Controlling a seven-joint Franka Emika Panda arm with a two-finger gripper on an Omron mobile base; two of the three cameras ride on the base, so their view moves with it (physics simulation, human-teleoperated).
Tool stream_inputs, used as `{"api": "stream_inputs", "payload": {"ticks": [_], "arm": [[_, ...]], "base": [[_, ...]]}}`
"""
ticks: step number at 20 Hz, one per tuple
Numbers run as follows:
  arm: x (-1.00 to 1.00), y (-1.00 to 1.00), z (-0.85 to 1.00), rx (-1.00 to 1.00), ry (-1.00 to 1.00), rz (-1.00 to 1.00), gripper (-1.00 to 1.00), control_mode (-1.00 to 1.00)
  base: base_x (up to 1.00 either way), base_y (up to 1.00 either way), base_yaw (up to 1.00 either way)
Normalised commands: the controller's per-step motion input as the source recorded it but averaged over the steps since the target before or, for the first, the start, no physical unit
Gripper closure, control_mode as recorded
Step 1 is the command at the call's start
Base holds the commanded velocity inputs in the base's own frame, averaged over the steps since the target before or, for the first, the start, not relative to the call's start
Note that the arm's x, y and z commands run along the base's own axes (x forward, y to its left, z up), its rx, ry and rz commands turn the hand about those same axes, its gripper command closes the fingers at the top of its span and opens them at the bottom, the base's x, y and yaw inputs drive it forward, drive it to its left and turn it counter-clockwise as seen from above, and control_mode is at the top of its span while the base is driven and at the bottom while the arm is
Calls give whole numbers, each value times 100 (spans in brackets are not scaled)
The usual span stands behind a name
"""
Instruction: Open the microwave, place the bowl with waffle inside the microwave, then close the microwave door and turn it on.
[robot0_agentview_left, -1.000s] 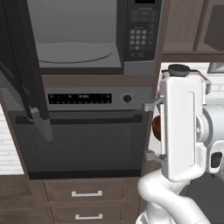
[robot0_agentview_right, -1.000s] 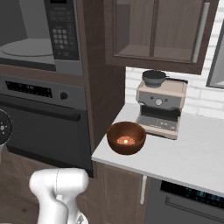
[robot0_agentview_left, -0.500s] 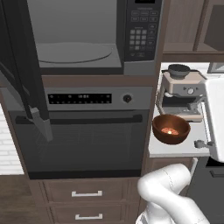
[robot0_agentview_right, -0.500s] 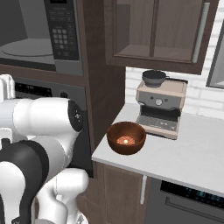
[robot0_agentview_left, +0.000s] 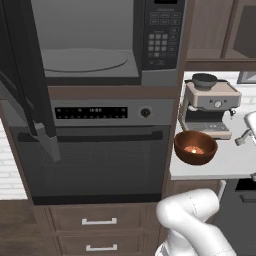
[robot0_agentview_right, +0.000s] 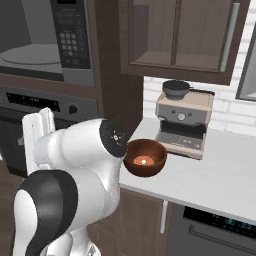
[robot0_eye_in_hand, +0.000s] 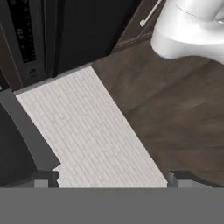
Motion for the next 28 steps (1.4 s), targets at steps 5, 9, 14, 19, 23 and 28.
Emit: {"api": "stream_inputs", "payload": {"ticks": [5, 9, 14, 19, 23, 28], "arm": [[64, -65, -6, -24, 11, -22, -100, -100], [59, -83, -25, -20, 2, -20, -100, -100], [46, -74, -42, -17, 0, -18, -100, -100], [24, -33, -59, -12, -3, -3, -100, -100], [35, 0, -69, -18, -9, 0, -100, -100], [36, -5, -33, -12, -1, 0, -100, -100]], "base": [[0, 0, 0], [0, 0, 0], [0, 0, 0], [0, 0, 0], [0, 0, 0], [0, 0, 0]]}}
